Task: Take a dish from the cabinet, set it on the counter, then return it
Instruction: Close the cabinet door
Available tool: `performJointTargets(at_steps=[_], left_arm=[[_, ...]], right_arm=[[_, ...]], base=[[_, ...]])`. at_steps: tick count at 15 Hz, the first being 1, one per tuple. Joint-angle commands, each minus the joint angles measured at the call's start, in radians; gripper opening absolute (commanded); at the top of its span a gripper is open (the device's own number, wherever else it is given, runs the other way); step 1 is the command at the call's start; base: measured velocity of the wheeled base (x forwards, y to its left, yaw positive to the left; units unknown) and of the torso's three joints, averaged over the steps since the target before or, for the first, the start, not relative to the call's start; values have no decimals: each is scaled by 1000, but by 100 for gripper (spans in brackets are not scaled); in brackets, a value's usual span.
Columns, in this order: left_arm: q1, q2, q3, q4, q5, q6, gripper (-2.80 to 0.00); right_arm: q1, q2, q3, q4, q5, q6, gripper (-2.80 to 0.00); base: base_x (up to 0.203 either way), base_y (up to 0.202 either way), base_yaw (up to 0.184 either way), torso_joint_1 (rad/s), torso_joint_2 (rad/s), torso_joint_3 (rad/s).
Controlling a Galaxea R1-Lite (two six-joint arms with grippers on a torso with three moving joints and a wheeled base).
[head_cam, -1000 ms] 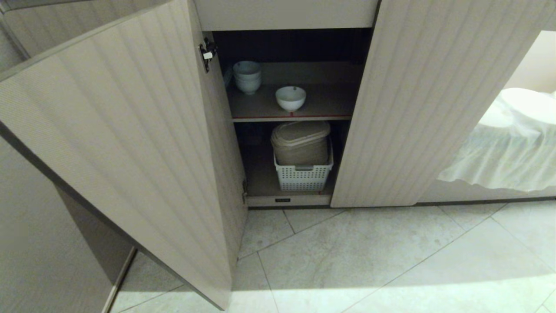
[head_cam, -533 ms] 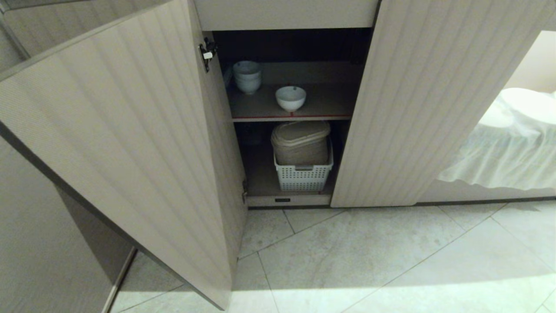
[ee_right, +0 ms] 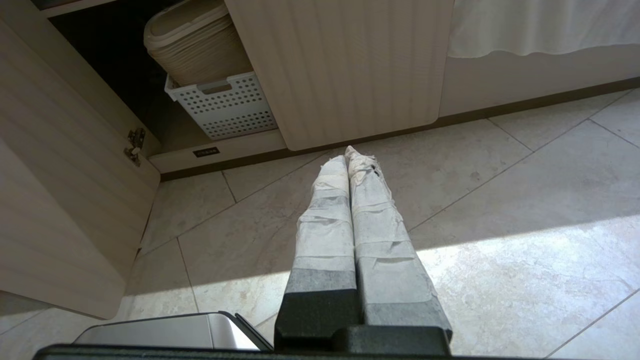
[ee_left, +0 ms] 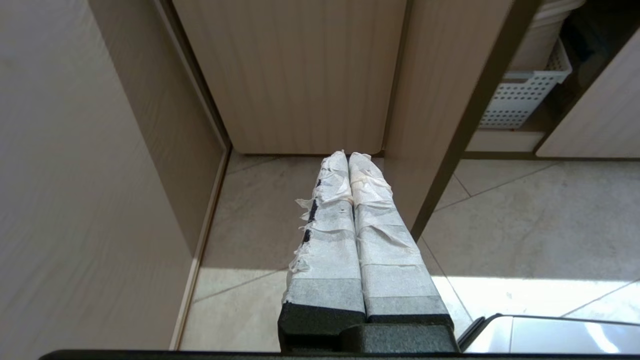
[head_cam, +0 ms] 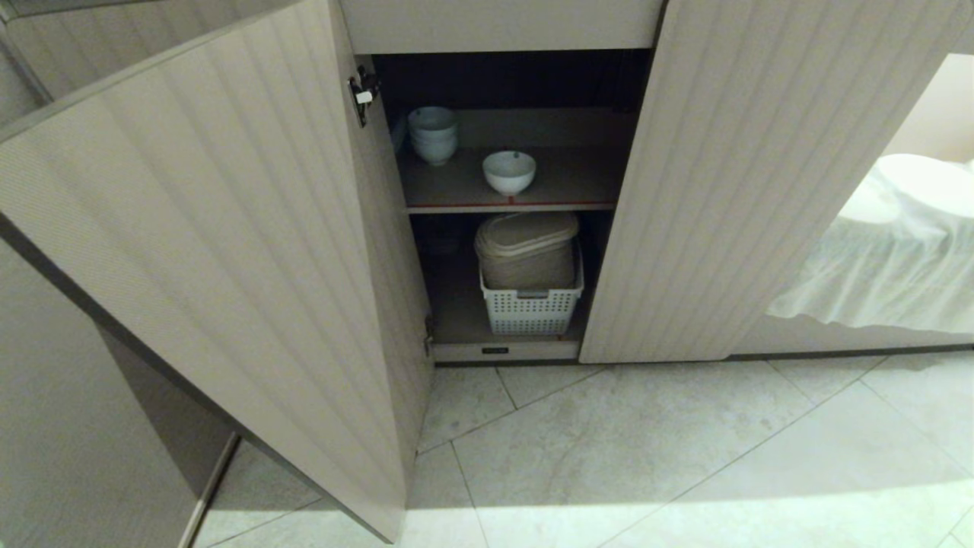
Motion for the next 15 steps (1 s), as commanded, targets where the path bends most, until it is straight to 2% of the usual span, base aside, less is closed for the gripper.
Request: performJointTargets(at_steps=[1, 5, 12, 15], left_arm=[[2, 102, -40, -2, 9, -12, -280], [3, 302, -141, -42, 22, -57, -280], [22, 641, -197, -328, 37, -74, -280], [24, 717, -220, -369, 24, -141, -280]], right_arm=[[0, 0, 0, -1, -1, 1, -280], [0, 0, 0, -1, 1, 1, -280], [0, 0, 0, -1, -1, 1, -280], [0, 0, 0, -1, -1, 1, -280]], base=[[0, 0, 0, 0, 0, 0], [0, 0, 0, 0, 0, 0], [0, 0, 0, 0, 0, 0], [0, 0, 0, 0, 0, 0]])
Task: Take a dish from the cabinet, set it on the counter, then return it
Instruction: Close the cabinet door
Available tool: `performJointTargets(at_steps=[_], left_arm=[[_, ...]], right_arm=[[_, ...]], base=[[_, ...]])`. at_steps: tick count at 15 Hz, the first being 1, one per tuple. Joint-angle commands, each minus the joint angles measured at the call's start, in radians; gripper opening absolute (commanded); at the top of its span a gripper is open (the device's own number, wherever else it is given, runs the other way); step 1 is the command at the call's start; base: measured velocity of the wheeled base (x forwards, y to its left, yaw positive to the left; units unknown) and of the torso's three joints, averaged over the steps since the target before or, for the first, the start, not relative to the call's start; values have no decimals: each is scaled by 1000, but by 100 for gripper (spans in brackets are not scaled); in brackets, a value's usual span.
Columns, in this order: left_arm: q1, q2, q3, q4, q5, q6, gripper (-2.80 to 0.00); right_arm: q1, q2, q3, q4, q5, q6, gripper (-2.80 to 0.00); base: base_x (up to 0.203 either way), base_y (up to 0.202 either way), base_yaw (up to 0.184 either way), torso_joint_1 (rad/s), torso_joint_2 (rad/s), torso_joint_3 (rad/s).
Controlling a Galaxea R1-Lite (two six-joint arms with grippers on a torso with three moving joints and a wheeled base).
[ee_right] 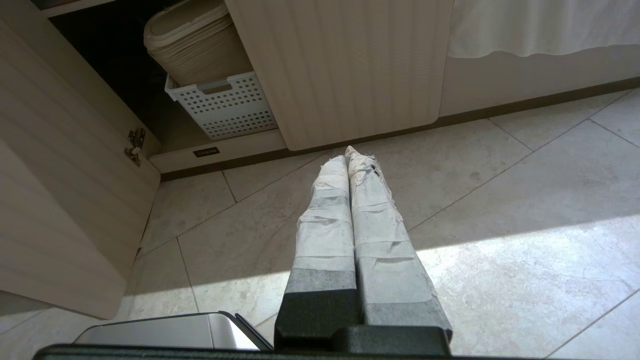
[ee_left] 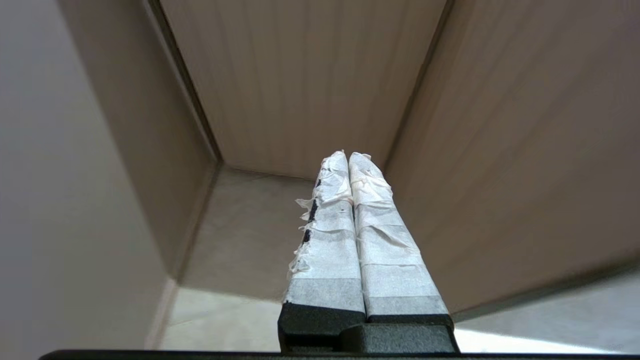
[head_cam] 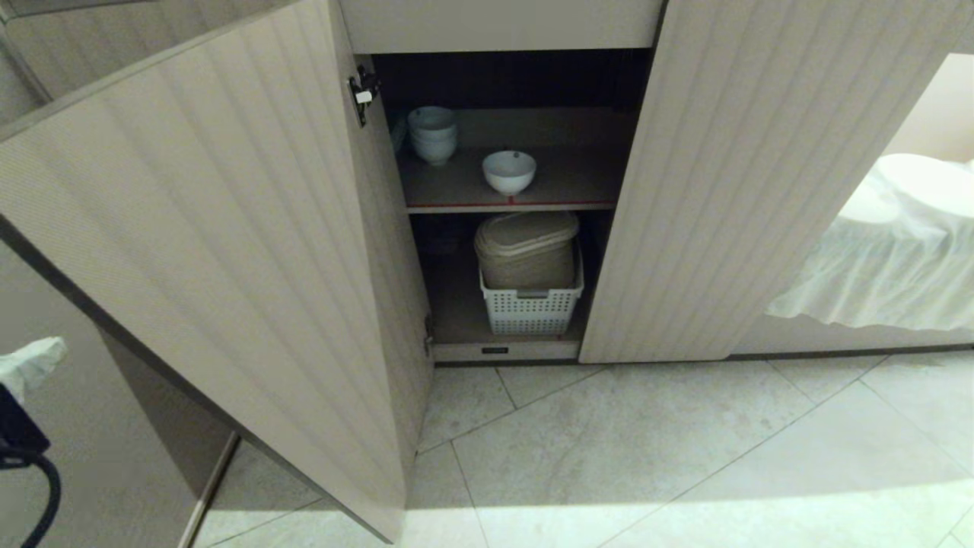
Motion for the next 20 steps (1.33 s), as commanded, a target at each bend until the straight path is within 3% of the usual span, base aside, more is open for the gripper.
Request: performJointTargets(at_steps=[1, 6, 10, 12, 16, 18, 20], left_arm=[[-1, 89, -14, -5, -4, -54, -280], [-6, 119, -23, -9, -73, -165, -280], [-6, 166, -43, -79, -93, -253, -280], [-3, 166, -51, -79, -154, -321, -280], [0, 166, -51, -66, -234, -396, -280], [1, 170, -57, -34, -241, -434, -280], [2, 168, -90, 23, -241, -511, -280]], right_arm=[[0, 0, 0, 0, 0, 1, -280], [0, 0, 0, 0, 1, 1, -280], [0, 0, 0, 0, 0, 1, -280], [0, 0, 0, 0, 0, 1, -280], [0, 0, 0, 0, 0, 1, -280], [0, 0, 0, 0, 0, 1, -280], [0, 0, 0, 0, 0, 1, -280]], base=[[0, 0, 0, 0, 0, 0], [0, 0, 0, 0, 0, 0], [0, 0, 0, 0, 0, 0], [0, 0, 0, 0, 0, 0], [0, 0, 0, 0, 0, 0], [0, 0, 0, 0, 0, 0], [0, 0, 0, 0, 0, 0]])
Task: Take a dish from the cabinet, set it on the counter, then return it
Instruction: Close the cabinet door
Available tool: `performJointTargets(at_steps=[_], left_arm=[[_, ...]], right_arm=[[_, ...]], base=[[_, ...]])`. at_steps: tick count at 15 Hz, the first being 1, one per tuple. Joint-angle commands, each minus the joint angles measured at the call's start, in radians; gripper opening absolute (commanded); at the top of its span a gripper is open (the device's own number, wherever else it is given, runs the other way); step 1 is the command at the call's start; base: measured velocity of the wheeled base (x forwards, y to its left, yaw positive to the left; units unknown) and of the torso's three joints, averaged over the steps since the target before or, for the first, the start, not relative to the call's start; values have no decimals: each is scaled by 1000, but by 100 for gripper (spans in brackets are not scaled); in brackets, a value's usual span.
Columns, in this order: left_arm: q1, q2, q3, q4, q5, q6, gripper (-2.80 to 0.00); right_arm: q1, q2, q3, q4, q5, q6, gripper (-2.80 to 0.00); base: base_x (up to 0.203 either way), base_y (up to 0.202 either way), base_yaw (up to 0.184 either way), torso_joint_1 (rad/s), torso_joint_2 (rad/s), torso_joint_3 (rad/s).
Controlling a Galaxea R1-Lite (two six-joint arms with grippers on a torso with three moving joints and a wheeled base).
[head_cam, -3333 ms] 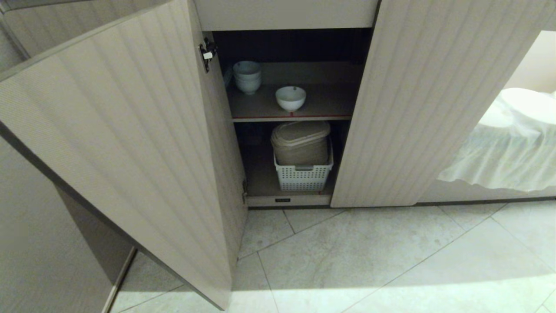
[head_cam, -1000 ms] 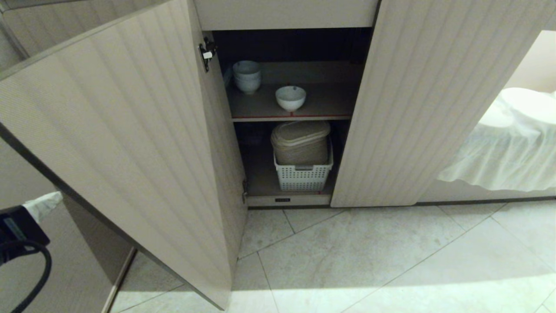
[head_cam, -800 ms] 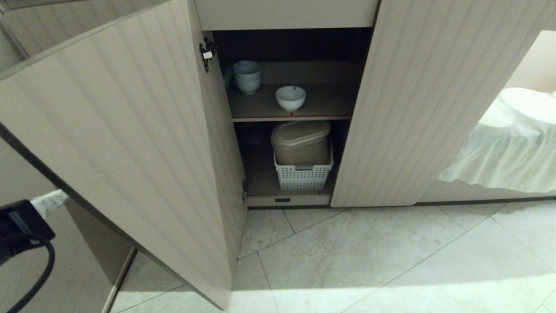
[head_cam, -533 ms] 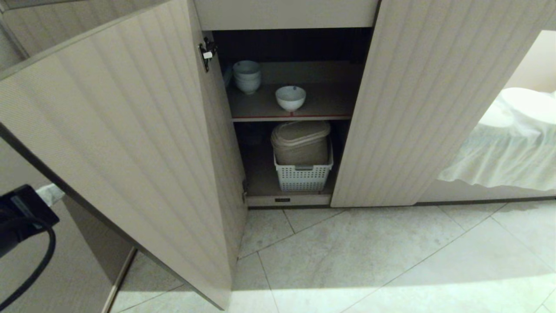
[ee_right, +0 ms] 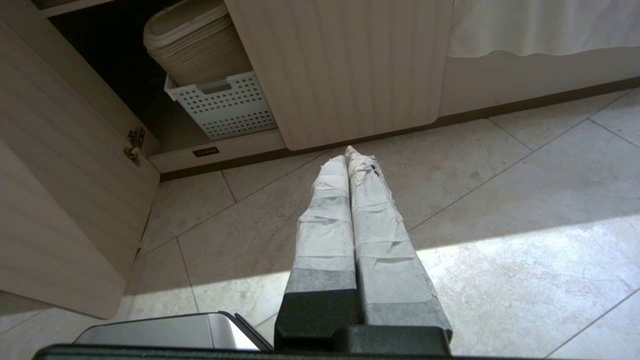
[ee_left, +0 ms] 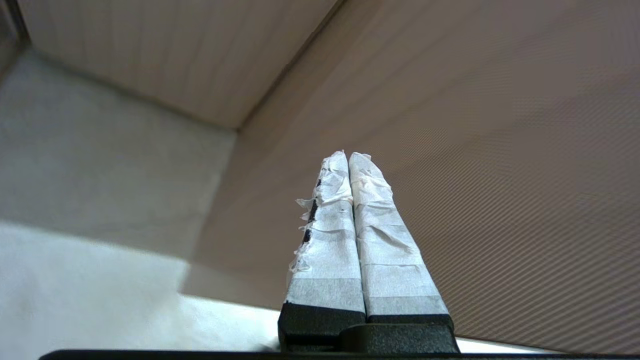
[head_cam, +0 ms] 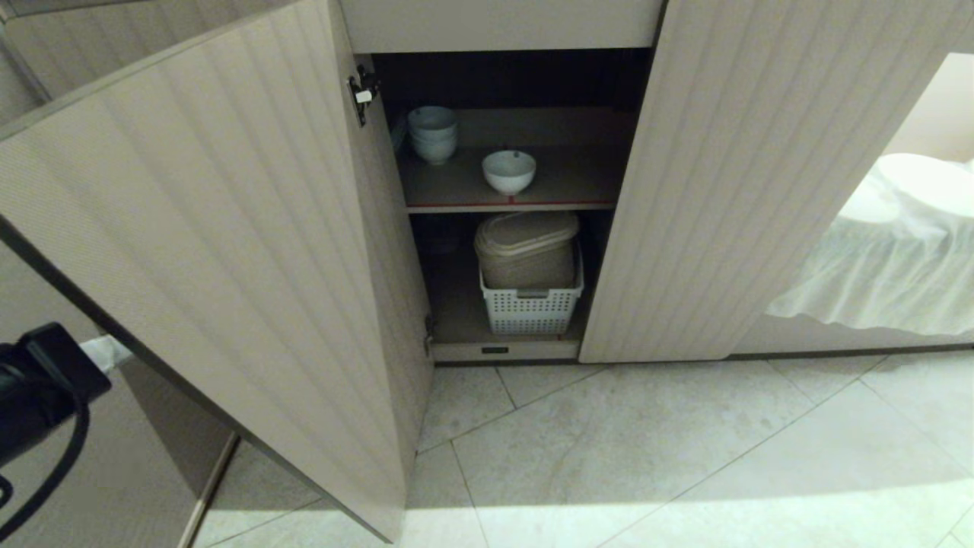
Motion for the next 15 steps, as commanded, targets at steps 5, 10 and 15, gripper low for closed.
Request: performJointTargets(at_steps=[5, 10, 15], left_arm=[[0, -8, -81, 147, -42, -182, -280], [-3, -21, -86, 151, -155, -245, -280], [-4, -48, -88, 209, -311, -251, -280]], right_arm=[[0, 0, 0, 0, 1, 1, -280], [0, 0, 0, 0, -1, 1, -280], [0, 0, 0, 0, -1, 1, -280]], base=[[0, 0, 0, 0, 0, 0], [0, 0, 0, 0, 0, 0], [0, 0, 0, 0, 0, 0]])
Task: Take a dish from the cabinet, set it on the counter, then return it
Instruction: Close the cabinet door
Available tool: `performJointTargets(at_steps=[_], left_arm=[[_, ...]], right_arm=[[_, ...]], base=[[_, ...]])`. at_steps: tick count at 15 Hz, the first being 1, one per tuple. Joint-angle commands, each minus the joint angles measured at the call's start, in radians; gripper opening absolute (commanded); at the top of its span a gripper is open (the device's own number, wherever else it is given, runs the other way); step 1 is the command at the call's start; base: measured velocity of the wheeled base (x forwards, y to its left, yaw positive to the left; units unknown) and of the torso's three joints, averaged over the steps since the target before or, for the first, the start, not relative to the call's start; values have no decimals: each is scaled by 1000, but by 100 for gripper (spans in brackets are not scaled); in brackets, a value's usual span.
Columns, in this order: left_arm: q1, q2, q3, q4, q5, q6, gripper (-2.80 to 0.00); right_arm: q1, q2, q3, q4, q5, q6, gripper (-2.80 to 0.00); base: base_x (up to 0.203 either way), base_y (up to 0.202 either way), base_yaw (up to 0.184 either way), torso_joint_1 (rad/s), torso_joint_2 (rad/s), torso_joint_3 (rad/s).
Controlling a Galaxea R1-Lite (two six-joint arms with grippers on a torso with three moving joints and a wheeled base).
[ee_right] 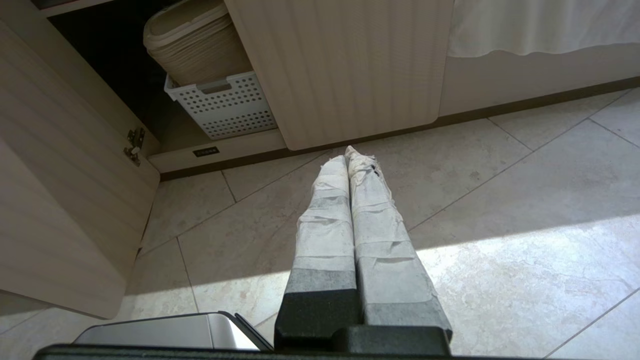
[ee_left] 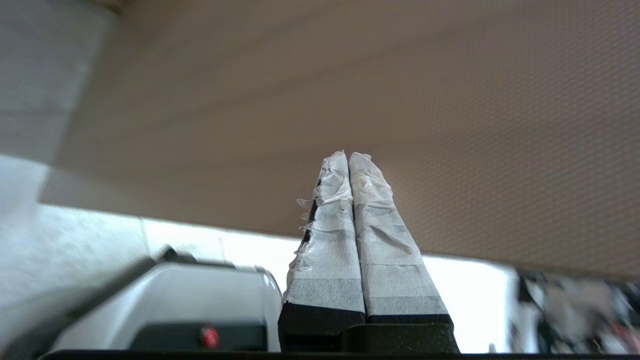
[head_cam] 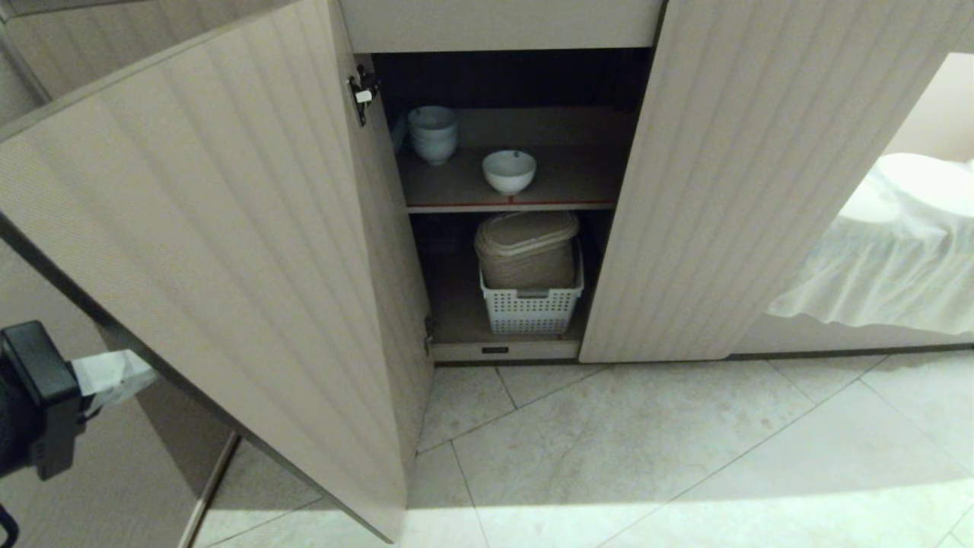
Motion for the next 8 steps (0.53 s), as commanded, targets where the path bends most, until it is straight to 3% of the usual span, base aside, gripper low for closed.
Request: performJointTargets(at_steps=[1, 4, 8], left_arm=[[0, -13, 1, 7, -31, -21, -280], [-5, -16, -5, 0, -38, -115, -280], [-52, -31, -5, 0, -36, -136, -280]], right_arm=[[0, 0, 0, 0, -1, 1, -280], [0, 0, 0, 0, -1, 1, -280], [0, 0, 0, 0, -1, 1, -280]], base=[[0, 0, 0, 0, 0, 0], [0, 0, 0, 0, 0, 0], [0, 0, 0, 0, 0, 0]])
